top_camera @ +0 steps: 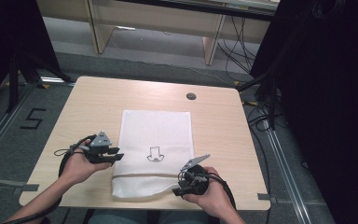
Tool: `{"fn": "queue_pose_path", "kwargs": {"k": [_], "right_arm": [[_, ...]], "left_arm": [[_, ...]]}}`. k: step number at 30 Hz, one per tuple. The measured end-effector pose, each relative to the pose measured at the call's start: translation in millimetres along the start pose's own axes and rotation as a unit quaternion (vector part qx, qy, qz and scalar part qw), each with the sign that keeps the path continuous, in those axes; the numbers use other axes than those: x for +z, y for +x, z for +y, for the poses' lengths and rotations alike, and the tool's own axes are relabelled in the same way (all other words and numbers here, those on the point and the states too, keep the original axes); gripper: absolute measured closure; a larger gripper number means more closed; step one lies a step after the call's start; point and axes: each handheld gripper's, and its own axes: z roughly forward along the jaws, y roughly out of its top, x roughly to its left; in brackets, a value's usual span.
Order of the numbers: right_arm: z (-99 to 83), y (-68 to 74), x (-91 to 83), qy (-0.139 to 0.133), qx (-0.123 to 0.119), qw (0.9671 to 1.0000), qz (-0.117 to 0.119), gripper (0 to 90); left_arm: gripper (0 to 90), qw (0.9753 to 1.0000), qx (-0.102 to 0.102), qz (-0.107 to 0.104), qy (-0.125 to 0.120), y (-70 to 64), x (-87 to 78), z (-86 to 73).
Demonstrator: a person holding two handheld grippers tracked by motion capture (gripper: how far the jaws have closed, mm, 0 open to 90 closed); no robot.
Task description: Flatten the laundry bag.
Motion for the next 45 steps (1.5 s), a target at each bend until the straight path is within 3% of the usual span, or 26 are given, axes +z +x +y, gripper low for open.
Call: {"fn": "queue_pose_path", "kwargs": {"k": [8,10,13,15,16,19,21,22,23,24,25,26,30,31,33,35,36,37,38,40,42,45], "right_arm": [[-4.0,1.5,-14.6,-0.011,0.002,0.9999,-0.004,59.3],[-4.7,-5.0,-17.9,-0.014,0.005,0.9998,-0.012,65.0],[-4.2,-12.4,-21.9,-0.010,0.012,0.9996,-0.025,72.3],[-2.5,-22.8,-24.5,-0.004,0.029,0.9990,-0.034,80.6],[-2.5,-22.8,-24.5,-0.004,0.029,0.9990,-0.034,80.6],[-0.3,-35.4,-21.8,0.005,0.039,0.9981,-0.047,90.0],[0.4,-37.7,-20.5,0.006,0.044,0.9977,-0.051,90.0],[2.4,-42.2,-17.0,0.008,0.047,0.9972,-0.058,90.0],[3.4,-38.6,-16.8,0.021,0.076,0.9952,-0.057,90.0],[4.6,-43.0,-15.2,0.015,0.059,0.9961,-0.064,90.0],[4.6,-43.0,-15.2,0.015,0.059,0.9961,-0.064,90.0],[5.9,-46.5,-12.7,0.004,0.044,0.9968,-0.066,90.0],[12.3,-54.9,-5.5,0.002,0.044,0.9956,-0.083,90.0],[13.2,-57.5,-3.3,0.003,0.044,0.9950,-0.089,90.0],[14.8,-62.6,2.2,0.012,0.049,0.9939,-0.098,90.0],[15.0,-65.8,6.8,0.021,0.058,0.9930,-0.101,90.0],[15.0,-66.3,8.5,0.028,0.066,0.9920,-0.104,90.0],[14.4,-69.2,11.4,0.021,0.051,0.9933,-0.102,90.0],[14.2,-68.5,13.2,0.025,0.059,0.9929,-0.100,90.0],[13.5,-70.5,15.6,0.029,0.051,0.9929,-0.104,90.0],[12.7,-71.5,17.8,0.031,0.053,0.9929,-0.102,90.0],[12.3,-70.6,18.7,0.039,0.067,0.9917,-0.103,90.0]], "left_arm": [[65.6,0.9999,0.001,-0.010,0.002,-5.2,1.1,0.5],[66.3,0.9999,0.005,-0.012,0.003,-7.0,1.2,1.1],[67.7,0.9995,0.001,-0.032,0.006,-14.7,-0.2,2.1],[70.6,0.9985,0.012,-0.051,0.013,-25.1,-0.1,3.8],[71.6,0.9985,0.012,-0.051,0.013,-25.1,-0.1,3.8],[76.0,0.9966,0.033,-0.071,0.025,-39.4,1.6,6.6],[77.8,0.9958,0.044,-0.076,0.025,-42.9,2.1,7.5],[82.2,0.9948,0.038,-0.092,0.020,-50.3,2.9,8.7],[83.3,0.9941,0.039,-0.099,0.022,-54.1,2.8,9.8],[84.2,0.9931,0.039,-0.109,0.020,-58.3,3.6,10.5],[84.5,0.9931,0.039,-0.109,0.020,-58.3,3.6,10.5],[84.5,0.9917,0.048,-0.117,0.024,-62.5,4.7,11.4],[84.5,0.9886,0.056,-0.135,0.035,-78.7,12.2,11.1],[84.5,0.9873,0.075,-0.133,0.044,-80.6,15.5,10.8],[84.8,0.9867,0.082,-0.127,0.060,-83.1,21.4,8.2],[84.9,0.9819,0.110,-0.127,0.086,-80.0,24.8,7.7],[85.0,0.9840,0.094,-0.127,0.082,-82.4,27.8,5.8],[85.0,0.9841,0.094,-0.125,0.085,-82.4,30.0,5.1],[85.0,0.9836,0.095,-0.125,0.089,-82.1,31.6,4.8],[85.2,0.9835,0.093,-0.124,0.093,-81.8,35.0,4.2],[85.4,0.9795,0.117,-0.119,0.113,-78.7,37.7,3.9],[85.5,0.9792,0.117,-0.118,0.116,-78.1,39.7,2.9]]}}
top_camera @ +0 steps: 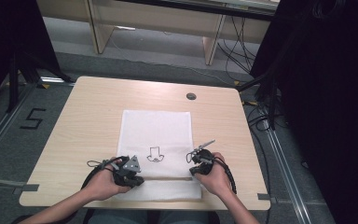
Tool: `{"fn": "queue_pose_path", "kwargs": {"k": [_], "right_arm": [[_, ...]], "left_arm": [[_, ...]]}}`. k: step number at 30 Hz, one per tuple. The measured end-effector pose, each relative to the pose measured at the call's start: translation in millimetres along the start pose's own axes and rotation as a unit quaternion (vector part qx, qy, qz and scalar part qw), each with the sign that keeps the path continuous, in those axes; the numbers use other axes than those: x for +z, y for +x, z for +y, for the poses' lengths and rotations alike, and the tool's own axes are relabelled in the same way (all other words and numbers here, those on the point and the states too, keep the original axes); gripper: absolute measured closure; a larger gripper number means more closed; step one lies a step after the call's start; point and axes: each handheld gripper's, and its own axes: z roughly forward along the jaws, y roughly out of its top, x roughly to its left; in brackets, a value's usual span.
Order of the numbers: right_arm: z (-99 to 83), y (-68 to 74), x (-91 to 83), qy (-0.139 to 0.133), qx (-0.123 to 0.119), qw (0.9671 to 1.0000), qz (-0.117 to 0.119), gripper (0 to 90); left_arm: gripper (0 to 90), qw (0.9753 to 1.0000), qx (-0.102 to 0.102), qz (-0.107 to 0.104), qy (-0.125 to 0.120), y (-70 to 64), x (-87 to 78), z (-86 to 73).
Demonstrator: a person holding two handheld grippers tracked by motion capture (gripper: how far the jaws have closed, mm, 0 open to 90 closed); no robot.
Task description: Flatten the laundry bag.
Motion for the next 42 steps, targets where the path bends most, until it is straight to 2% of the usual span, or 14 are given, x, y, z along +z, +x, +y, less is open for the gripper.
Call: {"fn": "queue_pose_path", "kwargs": {"k": [2,4,5,6,9,12,23,28,30,32,34,37,39,42], "right_arm": [[0.0,-1.2,1.8,-0.003,-0.007,1.0000,0.001,90.0],[0.1,-1.8,2.7,-0.002,-0.009,1.0000,0.001,90.0],[0.1,-1.3,3.0,0.002,-0.002,1.0000,0.001,90.0],[0.2,-2.1,3.9,-0.002,-0.008,1.0000,0.003,90.0],[0.9,-2.5,4.5,-0.002,0.001,1.0000,0.001,90.0],[1.3,-3.1,4.9,-0.004,0.002,1.0000,0.002,90.0],[5.9,-5.4,7.0,-0.007,0.008,0.9999,0.000,90.0],[4.4,-6.2,6.9,-0.013,0.008,0.9999,0.006,90.0],[3.8,-5.3,6.5,-0.010,0.013,0.9998,0.007,90.0],[3.0,-4.4,6.6,-0.011,0.013,0.9998,0.008,90.0],[2.8,-2.9,5.7,-0.005,0.024,0.9997,0.004,89.8],[3.6,-6.1,6.5,-0.015,0.013,0.9998,0.010,88.0],[4.1,-6.3,3.3,-0.021,0.024,0.9995,0.005,84.8],[4.1,-8.7,-5.0,-0.059,0.015,0.9981,-0.002,80.9]], "left_arm": [[85.5,1.0000,-0.003,0.002,0.002,1.0,1.2,-0.5],[85.7,0.9999,0.009,0.005,0.005,4.0,1.1,-0.2],[85.7,1.0000,-0.006,0.005,0.001,3.3,2.0,-0.7],[85.7,0.9999,-0.008,0.008,-0.003,5.0,2.8,-0.6],[85.4,0.9999,0.003,0.010,0.003,9.8,1.6,-0.6],[85.2,0.9999,-0.010,0.011,0.001,13.3,1.3,-2.0],[84.5,0.9997,-0.015,0.016,-0.005,18.1,1.8,-2.9],[84.1,0.9998,-0.008,0.020,-0.004,19.3,1.1,-2.8],[83.9,0.9997,-0.018,0.019,-0.005,19.4,1.2,-3.6],[83.7,0.9998,-0.010,0.019,-0.005,21.1,0.5,-3.5],[83.5,0.9996,-0.019,0.018,-0.005,20.7,0.7,-3.8],[82.2,0.9997,-0.011,0.019,-0.006,20.8,0.0,-3.9],[79.8,0.9997,-0.012,0.018,-0.008,19.4,-0.6,-4.0],[77.4,0.9997,-0.013,0.015,-0.017,16.4,-1.1,-3.4]]}}
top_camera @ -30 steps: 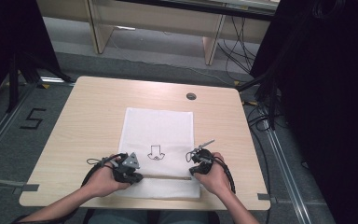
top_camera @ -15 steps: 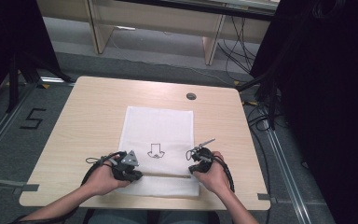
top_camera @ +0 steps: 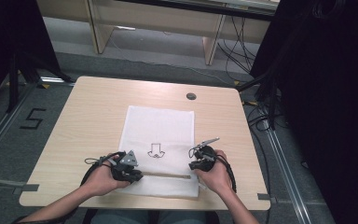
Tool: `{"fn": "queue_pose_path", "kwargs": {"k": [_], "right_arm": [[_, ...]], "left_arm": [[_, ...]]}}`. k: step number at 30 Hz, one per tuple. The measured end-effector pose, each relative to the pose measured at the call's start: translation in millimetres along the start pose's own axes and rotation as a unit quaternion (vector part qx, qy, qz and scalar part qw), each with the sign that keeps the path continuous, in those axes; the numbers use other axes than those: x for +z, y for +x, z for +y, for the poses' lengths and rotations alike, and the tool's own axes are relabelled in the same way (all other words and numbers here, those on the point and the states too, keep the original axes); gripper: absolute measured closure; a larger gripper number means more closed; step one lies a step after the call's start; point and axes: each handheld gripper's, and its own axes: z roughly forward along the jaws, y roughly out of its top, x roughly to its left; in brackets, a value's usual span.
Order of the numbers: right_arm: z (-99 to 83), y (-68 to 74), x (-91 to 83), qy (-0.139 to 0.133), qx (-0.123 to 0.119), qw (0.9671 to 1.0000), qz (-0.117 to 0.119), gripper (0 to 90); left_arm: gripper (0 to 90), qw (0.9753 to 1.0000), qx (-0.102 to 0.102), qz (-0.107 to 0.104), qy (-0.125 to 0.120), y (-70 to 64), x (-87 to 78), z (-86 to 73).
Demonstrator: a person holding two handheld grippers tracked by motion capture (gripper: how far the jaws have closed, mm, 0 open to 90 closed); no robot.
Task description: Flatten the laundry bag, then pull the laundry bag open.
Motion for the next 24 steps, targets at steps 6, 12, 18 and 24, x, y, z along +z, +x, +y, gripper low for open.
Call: {"fn": "queue_pose_path", "kwargs": {"k": [6,12,18,24], "right_arm": [[-6.1,-8.8,-17.8,-0.035,0.018,0.9992,-0.011,74.2],[-11.5,-13.6,-24.1,-0.036,0.028,0.9989,-0.008,76.3],[-12.9,-11.9,-29.5,-0.023,0.039,0.9990,-0.001,79.0],[-16.8,-4.2,-25.3,-0.032,0.026,0.9991,0.015,73.6]], "left_arm": [[69.4,0.9986,-0.018,-0.001,-0.049,-5.3,2.7,2.4],[62.8,0.9979,-0.007,0.003,-0.064,-4.3,2.2,2.2],[57.3,0.9962,-0.015,-0.002,-0.085,-4.9,1.1,3.8],[50.1,0.9959,-0.002,0.017,-0.089,-5.0,1.6,3.6]]}}
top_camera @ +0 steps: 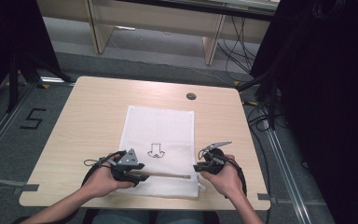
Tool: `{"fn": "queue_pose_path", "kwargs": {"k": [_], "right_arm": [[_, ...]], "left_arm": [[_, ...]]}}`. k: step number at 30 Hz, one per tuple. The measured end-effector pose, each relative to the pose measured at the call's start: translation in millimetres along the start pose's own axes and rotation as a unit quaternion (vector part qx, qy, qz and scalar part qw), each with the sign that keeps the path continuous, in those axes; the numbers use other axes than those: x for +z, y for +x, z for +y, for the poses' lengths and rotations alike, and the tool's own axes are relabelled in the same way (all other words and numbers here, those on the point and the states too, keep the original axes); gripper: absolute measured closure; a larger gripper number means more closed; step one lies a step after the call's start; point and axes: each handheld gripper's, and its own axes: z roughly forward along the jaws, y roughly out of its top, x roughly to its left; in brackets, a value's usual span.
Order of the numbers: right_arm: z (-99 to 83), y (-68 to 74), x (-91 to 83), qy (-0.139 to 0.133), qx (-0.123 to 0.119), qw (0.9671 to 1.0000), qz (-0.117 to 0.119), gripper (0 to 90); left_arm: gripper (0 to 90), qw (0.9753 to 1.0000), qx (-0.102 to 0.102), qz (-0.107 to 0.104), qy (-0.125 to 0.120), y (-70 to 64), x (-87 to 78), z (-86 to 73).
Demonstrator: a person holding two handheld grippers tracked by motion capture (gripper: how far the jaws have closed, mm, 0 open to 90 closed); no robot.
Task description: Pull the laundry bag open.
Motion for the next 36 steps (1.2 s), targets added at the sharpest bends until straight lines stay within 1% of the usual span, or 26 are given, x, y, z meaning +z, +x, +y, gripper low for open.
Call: {"fn": "queue_pose_path", "kwargs": {"k": [3,4,5,6,7,8,11,12,13,14,15,16,18,19,20,22,24,25,26,28,29,32,33,34,35,36], "right_arm": [[-0.1,3.0,0.5,0.011,-0.001,0.9999,-0.008,71.6],[-0.2,1.7,2.4,0.009,-0.012,0.9998,-0.008,71.1],[-0.6,3.7,2.3,0.017,0.002,0.9998,-0.010,71.9],[-0.5,1.0,3.4,0.017,-0.018,0.9995,-0.021,75.0],[0.4,3.1,2.0,0.018,-0.010,0.9997,-0.013,81.4],[1.1,4.7,0.0,0.025,-0.003,0.9996,-0.014,84.6],[3.0,6.4,-2.9,0.026,-0.001,0.9994,-0.024,89.6],[4.6,6.7,-3.3,0.022,0.004,0.9995,-0.023,90.0],[5.1,6.6,-3.2,0.023,0.006,0.9995,-0.021,90.0],[5.4,6.3,-2.7,0.024,0.006,0.9995,-0.019,90.0],[5.8,8.3,-0.5,0.029,0.017,0.9993,-0.017,90.0],[5.8,9.4,-0.2,0.036,0.024,0.9989,-0.015,90.0],[5.6,9.9,1.2,0.038,0.028,0.9988,-0.012,90.0],[5.7,8.9,3.6,0.033,0.021,0.9992,-0.001,90.0],[6.0,9.2,4.2,0.034,0.026,0.9991,0.001,90.0],[6.7,8.6,5.7,0.037,0.032,0.9987,0.009,90.0],[7.8,9.1,5.7,0.042,0.044,0.9981,0.009,90.0],[8.2,6.5,7.0,0.043,0.049,0.9978,0.015,90.0],[8.2,6.1,7.2,0.043,0.049,0.9978,0.011,90.0],[8.0,5.8,7.3,0.044,0.052,0.9976,0.011,90.0],[7.6,5.0,7.8,0.044,0.058,0.9972,0.015,90.0],[6.4,4.3,8.1,0.042,0.059,0.9973,0.015,90.0],[6.1,4.7,8.7,0.041,0.064,0.9970,0.016,90.0],[5.8,5.1,9.0,0.042,0.068,0.9966,0.020,90.0],[5.6,5.4,9.4,0.044,0.070,0.9962,0.026,90.0],[5.0,5.9,10.5,0.044,0.069,0.9963,0.028,90.0]], "left_arm": [[49.0,1.0000,-0.003,0.003,-0.007,-0.6,0.6,0.4],[48.8,0.9999,-0.012,0.003,-0.010,-1.5,0.6,1.0],[48.8,0.9999,-0.002,0.001,-0.017,-0.5,0.9,2.4],[48.8,0.9997,-0.011,0.001,-0.022,-2.2,1.5,2.8],[49.0,0.9996,-0.016,0.002,-0.025,-3.2,2.7,4.4],[49.7,0.9996,-0.016,0.002,-0.025,-3.2,2.7,4.4],[50.2,0.9995,-0.016,0.002,-0.028,-5.2,7.7,11.1],[51.4,0.9994,-0.014,0.002,-0.030,-5.5,8.5,12.8],[52.5,0.9992,-0.022,-0.003,-0.033,-6.7,9.5,15.1],[53.3,0.9991,-0.024,-0.005,-0.036,-7.4,10.0,16.5],[54.4,0.9993,-0.021,-0.004,-0.031,-6.9,10.2,19.6],[54.8,0.9991,-0.025,-0.005,-0.034,-7.5,11.1,20.3],[56.1,0.9991,-0.026,-0.005,-0.033,-6.6,12.2,20.6],[56.1,0.9993,-0.020,-0.007,-0.031,-5.6,12.5,21.4],[56.7,0.9990,-0.032,-0.008,-0.030,-5.8,13.9,21.6],[58.5,0.9989,-0.031,-0.011,-0.033,-4.6,16.7,24.2],[58.8,0.9986,-0.043,-0.009,-0.030,-6.2,19.0,26.8],[59.7,0.9985,-0.042,-0.015,-0.033,-6.9,21.7,28.7],[60.1,0.9985,-0.042,-0.013,-0.031,-8.4,22.5,29.6],[60.5,0.9989,-0.034,-0.018,-0.026,-10.9,25.3,32.2],[61.3,0.9989,-0.032,-0.021,-0.027,-11.8,25.9,33.2],[62.7,0.9985,-0.036,-0.029,-0.030,-14.0,28.0,36.3],[62.7,0.9986,-0.031,-0.030,-0.030,-13.4,28.1,37.4],[63.0,0.9984,-0.037,-0.030,-0.031,-13.9,28.6,38.3],[63.3,0.9984,-0.034,-0.033,-0.031,-13.2,29.2,39.6],[63.6,0.9981,-0.038,-0.035,-0.034,-13.4,30.3,40.1]]}}
